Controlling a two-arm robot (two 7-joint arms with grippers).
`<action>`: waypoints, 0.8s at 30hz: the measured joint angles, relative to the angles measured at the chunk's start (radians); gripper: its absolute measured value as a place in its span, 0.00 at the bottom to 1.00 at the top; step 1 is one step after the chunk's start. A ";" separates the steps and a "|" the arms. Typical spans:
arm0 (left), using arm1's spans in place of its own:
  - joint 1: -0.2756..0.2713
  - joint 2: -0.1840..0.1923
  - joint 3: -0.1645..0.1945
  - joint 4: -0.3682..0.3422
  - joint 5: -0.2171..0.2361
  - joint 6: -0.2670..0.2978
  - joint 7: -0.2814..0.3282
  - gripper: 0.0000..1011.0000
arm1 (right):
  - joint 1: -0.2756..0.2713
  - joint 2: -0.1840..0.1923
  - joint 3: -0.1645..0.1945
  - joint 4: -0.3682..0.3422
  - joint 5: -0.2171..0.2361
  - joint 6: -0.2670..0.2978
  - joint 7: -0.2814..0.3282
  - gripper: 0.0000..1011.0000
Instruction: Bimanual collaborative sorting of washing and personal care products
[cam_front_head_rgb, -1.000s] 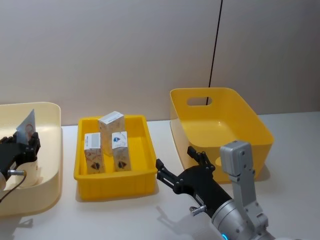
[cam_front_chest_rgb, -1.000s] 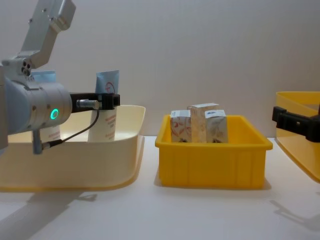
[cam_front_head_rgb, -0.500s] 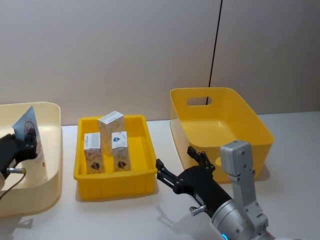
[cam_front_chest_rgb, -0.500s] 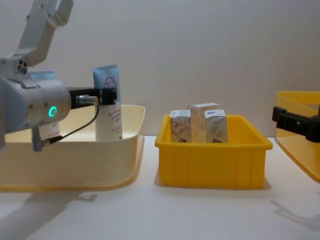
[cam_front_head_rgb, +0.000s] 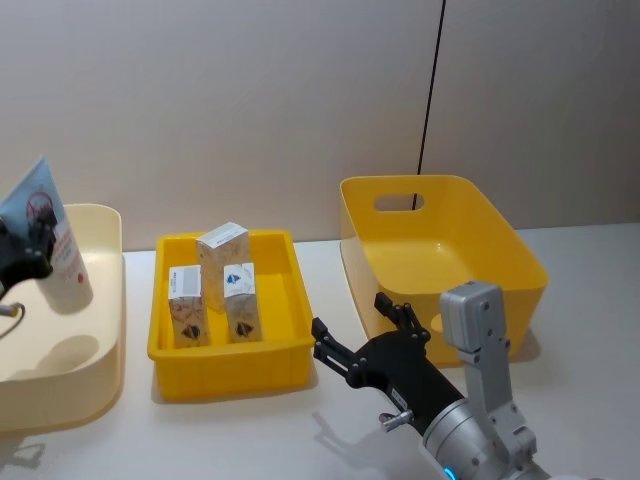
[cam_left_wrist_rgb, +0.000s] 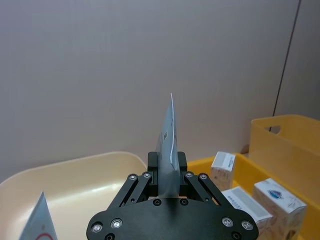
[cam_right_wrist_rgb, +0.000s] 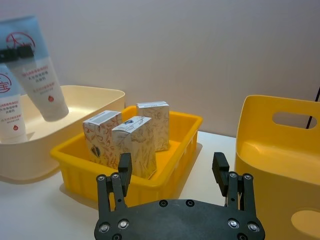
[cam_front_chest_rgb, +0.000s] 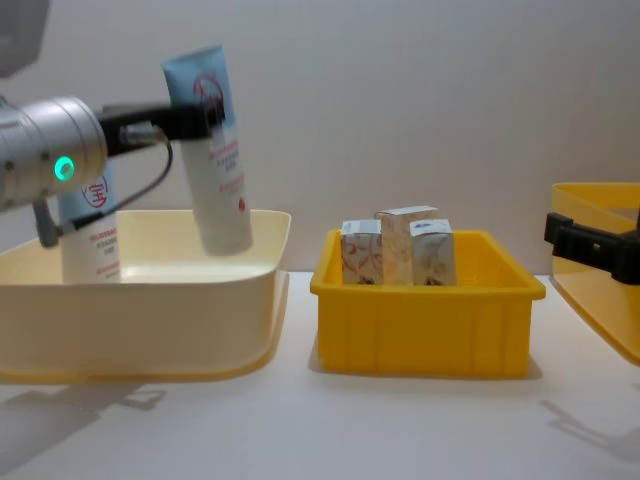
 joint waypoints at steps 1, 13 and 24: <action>-0.003 0.007 -0.006 -0.005 -0.010 -0.014 -0.021 0.20 | 0.000 0.000 0.000 0.000 0.000 0.000 0.000 0.99; -0.017 0.044 -0.030 -0.033 -0.107 -0.066 -0.182 0.20 | 0.000 0.000 0.000 0.000 0.000 0.000 0.000 0.99; -0.028 0.063 -0.020 -0.039 -0.198 -0.068 -0.322 0.20 | 0.000 0.000 0.000 0.000 0.000 0.000 0.000 0.99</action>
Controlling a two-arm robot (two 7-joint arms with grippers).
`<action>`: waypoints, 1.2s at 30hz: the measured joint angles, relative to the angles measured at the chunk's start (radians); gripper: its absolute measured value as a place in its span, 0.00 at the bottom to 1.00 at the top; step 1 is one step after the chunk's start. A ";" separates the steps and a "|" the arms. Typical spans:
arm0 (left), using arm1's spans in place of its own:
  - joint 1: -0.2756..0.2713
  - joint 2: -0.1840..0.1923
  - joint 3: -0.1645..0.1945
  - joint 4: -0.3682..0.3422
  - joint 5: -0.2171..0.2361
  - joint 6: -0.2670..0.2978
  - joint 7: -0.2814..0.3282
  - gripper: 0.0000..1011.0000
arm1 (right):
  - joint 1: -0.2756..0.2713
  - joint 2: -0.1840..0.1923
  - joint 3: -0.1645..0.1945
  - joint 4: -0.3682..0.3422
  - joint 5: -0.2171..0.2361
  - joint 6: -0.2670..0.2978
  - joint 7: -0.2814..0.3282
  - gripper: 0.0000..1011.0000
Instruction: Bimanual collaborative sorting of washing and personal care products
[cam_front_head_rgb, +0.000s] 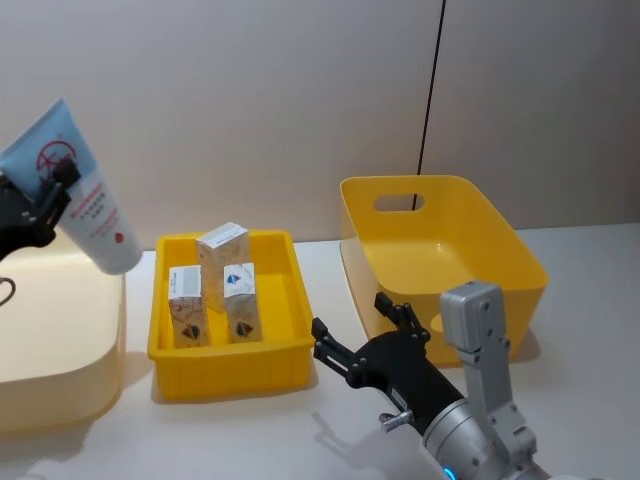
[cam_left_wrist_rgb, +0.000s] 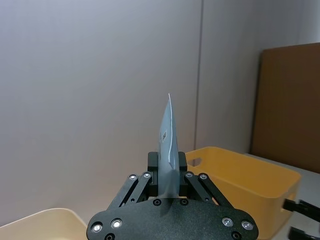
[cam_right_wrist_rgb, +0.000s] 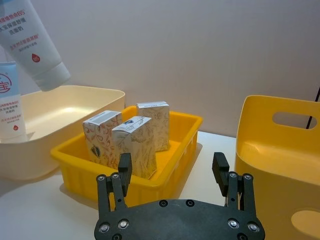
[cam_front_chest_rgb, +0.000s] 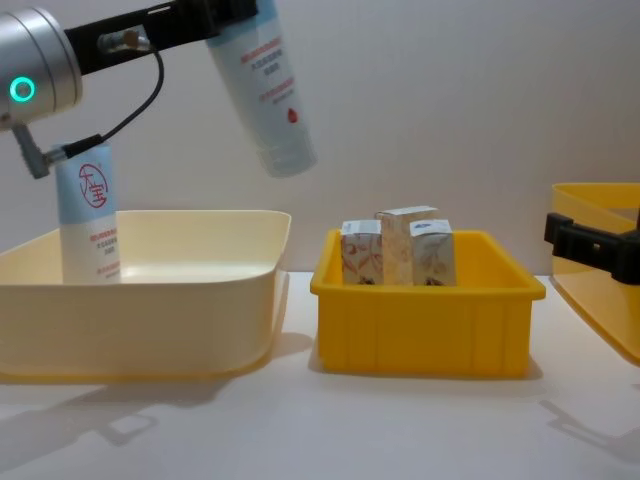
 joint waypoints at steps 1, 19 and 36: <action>-0.001 0.001 0.002 0.000 -0.007 0.001 -0.011 0.20 | 0.000 0.000 0.000 0.000 0.000 0.000 0.000 0.99; -0.034 0.020 0.089 0.031 -0.097 0.054 -0.223 0.20 | 0.000 0.000 0.000 0.000 0.000 0.000 0.000 0.99; -0.038 0.034 0.176 0.039 -0.045 0.043 -0.239 0.20 | 0.000 0.000 0.000 0.000 0.000 0.000 0.000 0.99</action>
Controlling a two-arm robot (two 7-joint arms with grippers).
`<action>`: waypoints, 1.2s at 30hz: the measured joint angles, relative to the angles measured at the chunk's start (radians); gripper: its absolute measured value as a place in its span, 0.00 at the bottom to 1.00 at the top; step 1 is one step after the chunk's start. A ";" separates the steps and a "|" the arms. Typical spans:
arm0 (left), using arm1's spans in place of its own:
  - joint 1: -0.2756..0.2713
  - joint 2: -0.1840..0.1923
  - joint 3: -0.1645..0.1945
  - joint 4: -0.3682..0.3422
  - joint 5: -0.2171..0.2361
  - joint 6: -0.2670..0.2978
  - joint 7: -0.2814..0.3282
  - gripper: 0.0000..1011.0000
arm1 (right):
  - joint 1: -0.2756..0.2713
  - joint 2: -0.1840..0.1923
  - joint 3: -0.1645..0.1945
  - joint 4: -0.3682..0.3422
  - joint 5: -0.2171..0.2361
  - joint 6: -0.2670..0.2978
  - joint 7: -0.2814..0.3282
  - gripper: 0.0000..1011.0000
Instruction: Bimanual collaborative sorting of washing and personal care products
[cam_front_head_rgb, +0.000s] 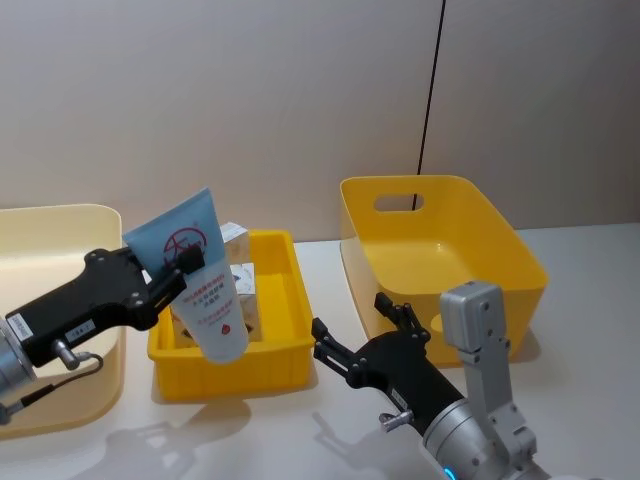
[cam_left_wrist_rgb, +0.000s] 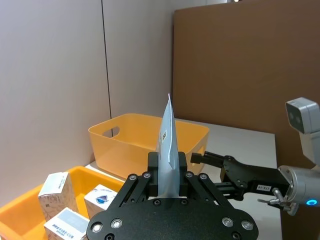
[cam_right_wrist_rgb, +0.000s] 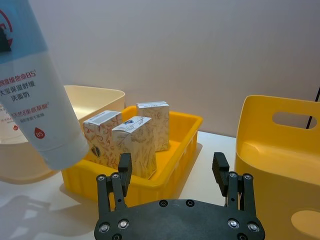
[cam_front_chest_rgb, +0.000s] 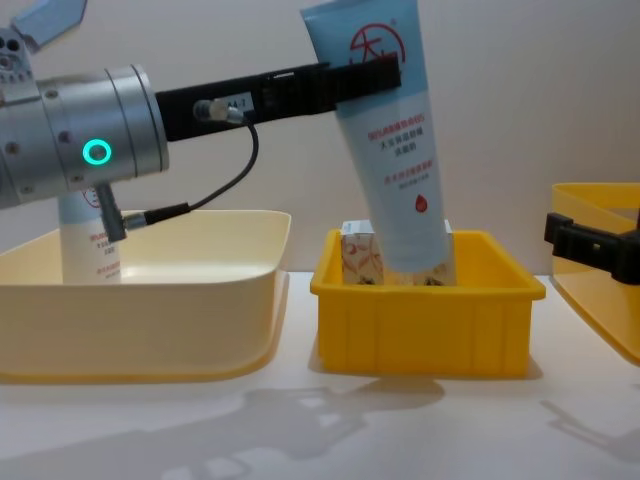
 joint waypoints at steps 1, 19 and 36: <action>0.001 0.001 0.002 0.000 0.003 -0.003 0.003 0.20 | 0.000 0.000 0.000 0.000 0.000 0.000 0.000 0.99; 0.007 0.005 0.023 -0.003 0.028 -0.025 0.028 0.20 | -0.004 0.019 0.003 -0.013 0.017 0.007 0.046 0.99; 0.008 0.007 0.027 -0.005 0.034 -0.030 0.034 0.20 | 0.007 0.092 -0.006 -0.063 0.097 0.052 0.220 0.99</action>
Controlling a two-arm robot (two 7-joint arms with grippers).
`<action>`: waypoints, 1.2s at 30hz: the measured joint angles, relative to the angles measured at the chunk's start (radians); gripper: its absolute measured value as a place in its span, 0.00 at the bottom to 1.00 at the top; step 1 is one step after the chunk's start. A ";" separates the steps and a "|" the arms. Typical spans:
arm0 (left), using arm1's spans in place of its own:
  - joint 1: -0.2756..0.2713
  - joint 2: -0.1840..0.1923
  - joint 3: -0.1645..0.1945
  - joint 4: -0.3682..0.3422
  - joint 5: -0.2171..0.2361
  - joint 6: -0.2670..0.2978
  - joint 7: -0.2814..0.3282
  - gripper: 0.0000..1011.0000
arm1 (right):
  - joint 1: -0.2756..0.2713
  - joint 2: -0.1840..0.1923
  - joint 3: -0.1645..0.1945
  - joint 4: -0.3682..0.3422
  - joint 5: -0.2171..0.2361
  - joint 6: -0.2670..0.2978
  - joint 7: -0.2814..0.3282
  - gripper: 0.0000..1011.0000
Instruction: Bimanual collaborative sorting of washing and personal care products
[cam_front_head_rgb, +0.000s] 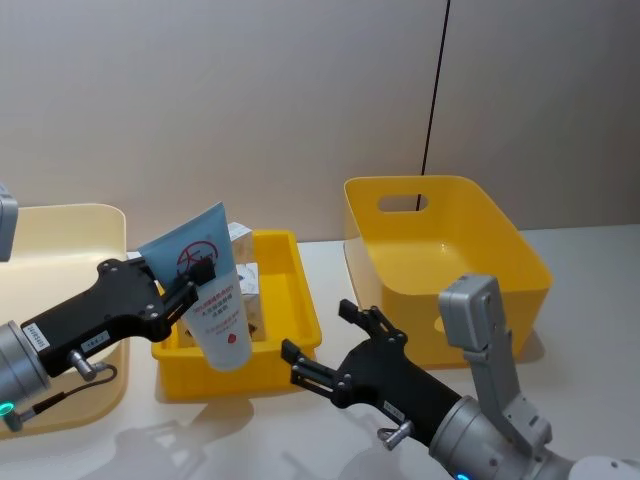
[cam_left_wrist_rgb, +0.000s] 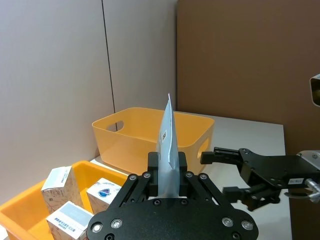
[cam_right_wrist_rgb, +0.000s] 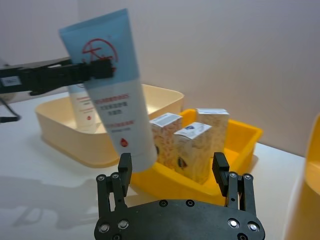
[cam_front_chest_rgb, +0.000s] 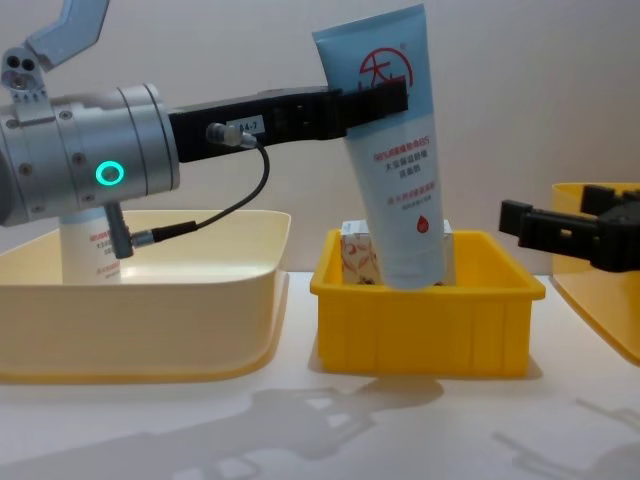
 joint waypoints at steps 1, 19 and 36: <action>0.000 0.000 0.000 0.000 0.000 0.000 0.000 0.20 | 0.002 0.004 -0.002 -0.002 0.004 0.004 0.010 0.99; 0.000 0.000 0.001 0.000 0.002 -0.002 0.002 0.20 | 0.135 0.039 -0.109 0.006 -0.014 0.100 0.108 0.99; 0.000 0.000 0.001 0.000 0.002 -0.002 0.002 0.20 | 0.218 -0.014 -0.175 0.051 -0.101 0.137 0.046 0.99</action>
